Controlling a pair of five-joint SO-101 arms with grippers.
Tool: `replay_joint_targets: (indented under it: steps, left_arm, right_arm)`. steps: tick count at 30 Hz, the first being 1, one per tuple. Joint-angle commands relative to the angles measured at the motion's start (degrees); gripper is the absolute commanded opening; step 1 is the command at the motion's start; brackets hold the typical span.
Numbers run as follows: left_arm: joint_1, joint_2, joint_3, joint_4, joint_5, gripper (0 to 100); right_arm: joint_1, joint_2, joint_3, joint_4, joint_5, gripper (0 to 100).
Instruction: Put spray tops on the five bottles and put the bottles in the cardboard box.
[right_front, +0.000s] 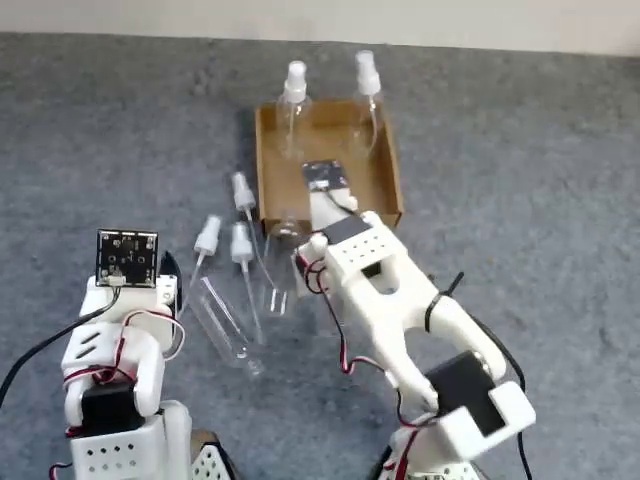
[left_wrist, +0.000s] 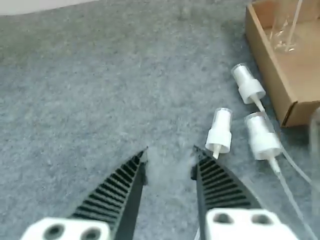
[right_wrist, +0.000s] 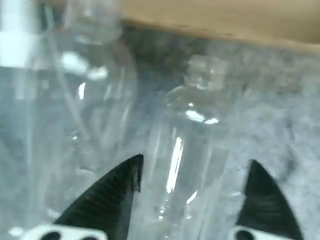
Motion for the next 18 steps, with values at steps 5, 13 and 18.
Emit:
replay_joint_targets:
  steps: [5,13,18]
  left_arm:
    - [-0.7,0.7,-5.4,0.5,-0.3,10]
    - [-0.4,23.3,-18.0,0.6,0.1,10]
    - [-0.2,41.3,-30.3,0.7,-0.2,10]
  right_arm:
    - [5.8,-0.7,5.6,-0.9,0.2,20.3]
    - [14.7,-7.1,10.8,-0.8,10.5,7.0]
    - [25.0,-17.3,17.1,-0.5,22.2,5.4]
